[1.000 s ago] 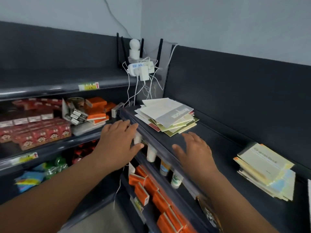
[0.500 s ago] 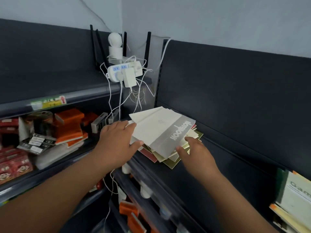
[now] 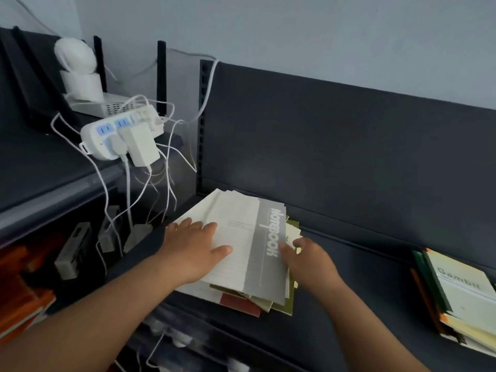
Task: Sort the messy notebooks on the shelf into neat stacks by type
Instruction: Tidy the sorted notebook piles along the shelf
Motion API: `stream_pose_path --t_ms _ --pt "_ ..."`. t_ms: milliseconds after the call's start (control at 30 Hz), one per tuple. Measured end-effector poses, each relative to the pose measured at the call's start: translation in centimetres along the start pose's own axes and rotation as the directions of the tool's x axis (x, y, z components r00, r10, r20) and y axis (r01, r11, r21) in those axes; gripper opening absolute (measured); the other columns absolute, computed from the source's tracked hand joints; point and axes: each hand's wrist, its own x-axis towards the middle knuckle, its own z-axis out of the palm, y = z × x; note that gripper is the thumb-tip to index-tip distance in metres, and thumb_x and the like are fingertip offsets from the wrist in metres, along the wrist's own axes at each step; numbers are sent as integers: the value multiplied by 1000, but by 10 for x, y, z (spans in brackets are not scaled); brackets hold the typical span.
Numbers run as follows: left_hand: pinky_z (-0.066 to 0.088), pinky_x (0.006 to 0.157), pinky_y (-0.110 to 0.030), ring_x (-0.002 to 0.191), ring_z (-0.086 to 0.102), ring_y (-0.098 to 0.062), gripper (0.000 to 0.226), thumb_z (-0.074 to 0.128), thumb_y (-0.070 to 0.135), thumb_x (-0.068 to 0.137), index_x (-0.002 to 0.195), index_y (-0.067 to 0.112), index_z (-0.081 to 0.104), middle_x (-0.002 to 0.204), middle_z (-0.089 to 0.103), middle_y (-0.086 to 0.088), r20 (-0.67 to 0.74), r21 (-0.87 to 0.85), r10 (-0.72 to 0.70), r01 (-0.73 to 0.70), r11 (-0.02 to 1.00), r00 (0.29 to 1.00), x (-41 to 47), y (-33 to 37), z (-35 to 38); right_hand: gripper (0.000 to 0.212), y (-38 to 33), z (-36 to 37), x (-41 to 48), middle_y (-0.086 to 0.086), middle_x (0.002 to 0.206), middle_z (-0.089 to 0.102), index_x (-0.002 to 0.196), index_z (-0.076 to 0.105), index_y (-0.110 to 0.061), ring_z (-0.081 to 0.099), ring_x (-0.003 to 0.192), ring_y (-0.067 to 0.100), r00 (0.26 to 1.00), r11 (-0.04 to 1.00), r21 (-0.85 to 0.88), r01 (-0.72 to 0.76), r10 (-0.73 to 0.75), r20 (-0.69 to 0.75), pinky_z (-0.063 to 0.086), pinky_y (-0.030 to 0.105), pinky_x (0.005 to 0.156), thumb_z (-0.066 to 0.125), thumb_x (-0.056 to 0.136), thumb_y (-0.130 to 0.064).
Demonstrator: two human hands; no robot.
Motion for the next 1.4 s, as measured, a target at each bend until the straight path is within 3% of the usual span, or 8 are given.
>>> stream_pose_path --t_ms 233,400,733,867,1100,1233,1333,1400 --pt "4 118 -42 148 1 -24 69 27 64 94 151 27 18 160 11 -7 28 -84 219 -216 973 975 1 11 4 39 6 12 -6 0 101 68 110 61 -14 66 89 18 978 952 236 -194 206 -27 56 39 80 60 88 -46" --pt "22 113 -41 140 28 -20 58 30 61 93 141 29 36 145 39 7 -50 -166 323 -327 930 945 10 4 6 31 23 1 -19 4 90 73 100 63 -12 71 79 22 947 860 418 -292 320 2 58 37 67 75 81 -33" --pt "30 106 -43 132 34 -22 63 30 63 92 141 24 34 139 45 1 -73 -69 220 -225 972 973 32 -15 8 14 32 -8 -32 6 83 74 97 65 -10 70 76 25 929 781 546 -303 369 -13 52 32 61 68 89 -21" --pt "27 107 -47 137 28 -31 66 29 61 92 145 21 28 148 34 -10 -36 -28 40 -41 999 999 40 -25 0 14 36 -11 -32 6 81 75 98 65 -10 71 76 26 927 763 570 -304 374 -6 54 34 63 69 88 -20" --pt "43 89 -38 118 48 -29 49 47 36 95 140 16 38 131 52 -6 -98 -270 34 -59 961 995 40 -25 -8 15 31 -10 -30 6 88 74 100 63 -13 71 80 26 938 764 576 -291 345 15 55 35 66 68 88 -20" --pt "42 75 -31 93 50 -18 48 47 22 95 141 18 36 120 54 -3 -67 -526 62 -88 846 996 34 -13 -8 17 24 -3 -24 4 91 75 101 63 -14 71 83 25 946 775 566 -279 322 26 58 41 75 69 87 -22" --pt "42 74 -31 77 44 -13 41 48 19 94 134 14 40 86 45 8 -34 -643 18 -36 765 999 39 -9 -6 20 21 0 -21 3 93 73 102 61 -15 71 83 24 948 788 552 -274 319 16 57 37 70 69 87 -24" --pt "39 69 -28 73 42 -7 45 51 17 93 137 13 39 86 43 11 31 -751 -6 27 660 999 39 -6 -9 20 19 0 -21 2 93 73 102 60 -15 70 82 23 948 785 559 -267 319 3 54 33 65 70 86 -23"
